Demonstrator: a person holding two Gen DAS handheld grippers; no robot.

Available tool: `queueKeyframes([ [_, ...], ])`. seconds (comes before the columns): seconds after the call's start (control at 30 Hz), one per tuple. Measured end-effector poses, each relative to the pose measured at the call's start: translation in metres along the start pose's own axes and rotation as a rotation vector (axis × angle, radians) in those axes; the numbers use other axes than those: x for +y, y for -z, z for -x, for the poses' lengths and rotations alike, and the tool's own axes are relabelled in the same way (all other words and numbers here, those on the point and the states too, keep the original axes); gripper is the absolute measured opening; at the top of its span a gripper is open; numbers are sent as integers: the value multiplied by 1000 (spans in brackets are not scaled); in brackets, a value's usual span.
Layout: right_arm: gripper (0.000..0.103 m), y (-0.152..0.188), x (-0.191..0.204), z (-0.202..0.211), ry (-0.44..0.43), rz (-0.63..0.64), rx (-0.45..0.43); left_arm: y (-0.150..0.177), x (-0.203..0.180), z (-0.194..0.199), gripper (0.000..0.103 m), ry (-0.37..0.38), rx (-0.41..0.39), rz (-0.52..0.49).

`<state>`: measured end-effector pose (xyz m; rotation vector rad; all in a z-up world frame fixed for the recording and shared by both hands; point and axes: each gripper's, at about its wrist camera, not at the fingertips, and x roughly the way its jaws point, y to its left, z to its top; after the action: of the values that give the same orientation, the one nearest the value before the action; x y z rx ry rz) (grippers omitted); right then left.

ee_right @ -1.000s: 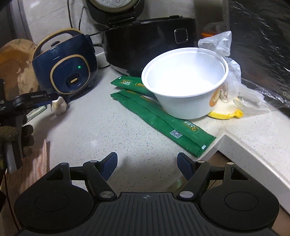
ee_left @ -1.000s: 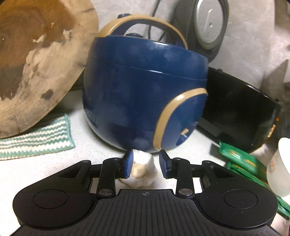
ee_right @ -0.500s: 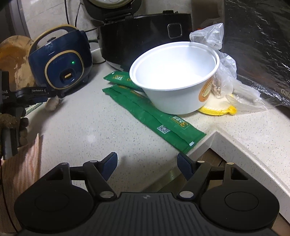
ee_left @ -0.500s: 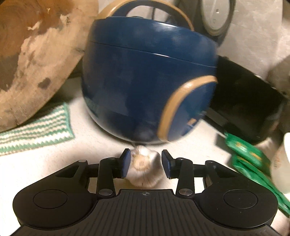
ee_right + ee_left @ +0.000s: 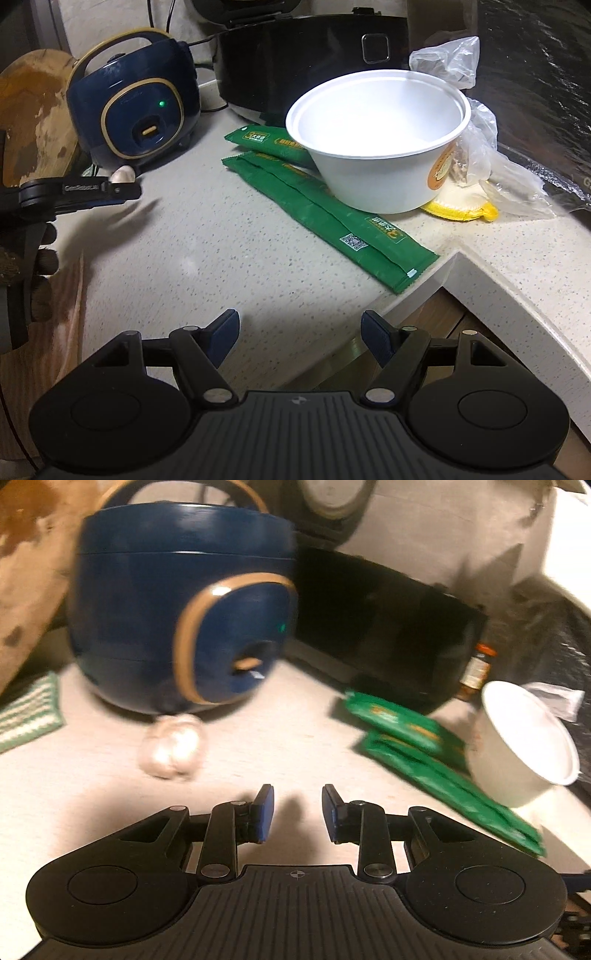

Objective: Collect trash
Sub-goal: 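Move the left gripper back up to the garlic bulb by the rice cooker, then close the left gripper on the garlic bulb and lift it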

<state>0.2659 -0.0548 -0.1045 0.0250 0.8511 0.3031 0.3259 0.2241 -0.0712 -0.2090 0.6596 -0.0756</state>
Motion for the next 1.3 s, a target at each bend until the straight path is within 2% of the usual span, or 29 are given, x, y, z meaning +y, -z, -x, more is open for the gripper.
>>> queueKeyframes([
  [0.13,73,2,-3,3,17,-3,-11,6,-18,2,32,75,7,-19],
  [0.37,73,3,0,3,25,8,-28,19,-35,12,32,115,34,-44],
  [0.47,73,5,5,0,9,28,-14,22,-42,19,33,91,30,-78],
  [0.53,73,7,9,-1,5,49,-14,18,-39,35,37,53,-45,-81],
  [0.57,73,7,11,-1,5,56,-15,15,-35,41,37,14,-78,-70],
  [0.67,73,7,13,-2,-4,51,-11,-1,-9,43,34,-175,-132,-17],
  [0.8,73,8,16,-2,-10,55,-11,-20,32,26,34,-293,-143,88],
  [0.93,73,11,15,0,-9,53,-10,-32,52,-1,37,-290,-75,115],
  [0.97,73,11,15,0,-7,50,-8,-33,53,-4,41,-288,-81,115],
  [1.03,73,12,13,1,-2,40,-4,-33,54,-9,42,-282,-66,115],
  [1.2,73,16,8,2,7,14,6,-32,57,-18,48,-200,-34,143],
  [1.3,73,17,8,0,7,14,14,-32,54,-22,49,-205,-31,133],
])
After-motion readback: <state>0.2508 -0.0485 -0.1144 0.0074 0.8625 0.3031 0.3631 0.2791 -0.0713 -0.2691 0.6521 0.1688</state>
